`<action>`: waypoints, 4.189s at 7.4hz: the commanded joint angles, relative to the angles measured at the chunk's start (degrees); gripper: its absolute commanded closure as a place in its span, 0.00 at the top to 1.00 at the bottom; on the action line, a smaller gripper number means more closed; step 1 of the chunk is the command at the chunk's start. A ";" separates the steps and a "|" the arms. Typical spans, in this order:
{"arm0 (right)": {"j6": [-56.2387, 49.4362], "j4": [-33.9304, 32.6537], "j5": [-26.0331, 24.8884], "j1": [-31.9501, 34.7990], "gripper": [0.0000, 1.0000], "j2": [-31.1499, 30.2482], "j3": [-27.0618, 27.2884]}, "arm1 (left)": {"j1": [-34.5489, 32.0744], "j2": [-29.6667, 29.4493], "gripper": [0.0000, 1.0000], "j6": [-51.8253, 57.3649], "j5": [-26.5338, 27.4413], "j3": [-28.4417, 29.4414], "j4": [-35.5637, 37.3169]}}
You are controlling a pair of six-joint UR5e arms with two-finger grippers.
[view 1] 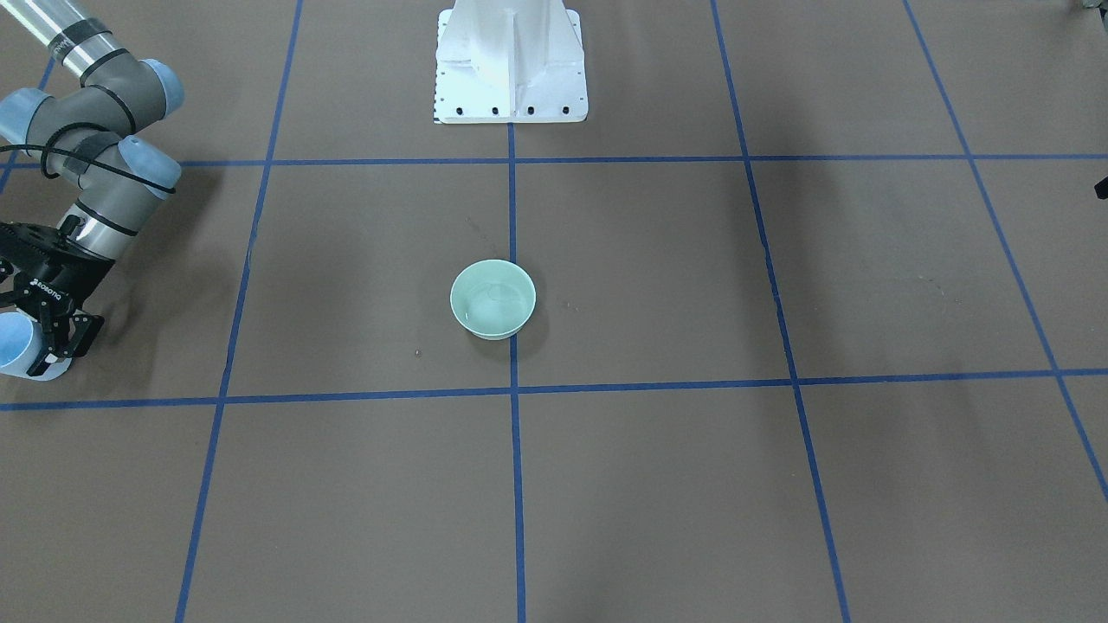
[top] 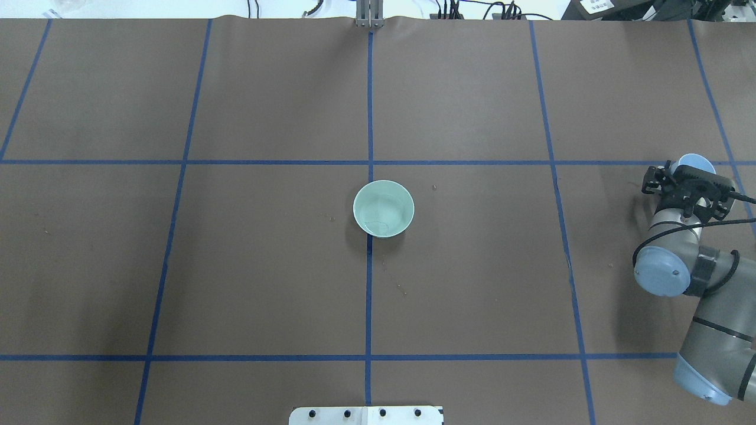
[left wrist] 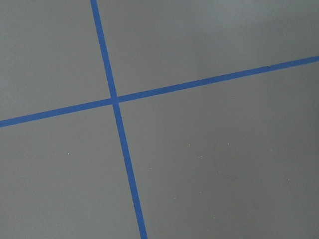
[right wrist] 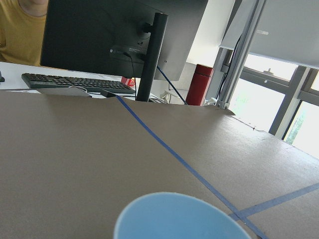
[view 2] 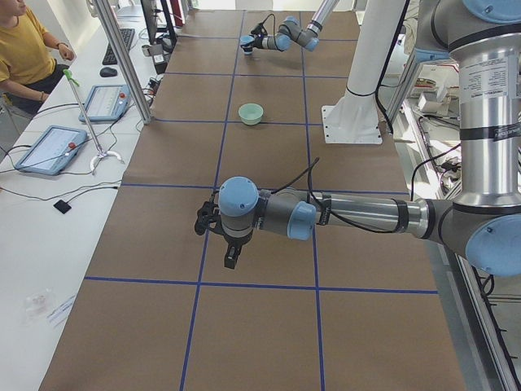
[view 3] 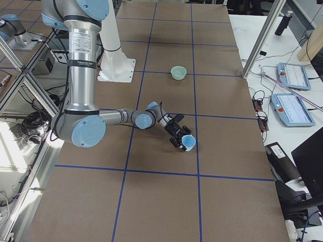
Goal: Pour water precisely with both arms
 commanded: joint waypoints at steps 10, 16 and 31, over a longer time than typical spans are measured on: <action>-26.67 0.39 9.70 9.97 0.99 -2.49 18.04 | -0.17 -0.64 0.99 0.00 0.00 0.28 0.15; -75.09 -0.49 64.51 46.93 0.99 2.17 16.51 | -0.26 -3.61 0.99 -5.15 0.35 -0.94 0.07; -109.18 -24.31 86.92 65.10 1.00 1.30 5.32 | 43.30 -39.98 0.99 -64.83 24.94 2.45 0.15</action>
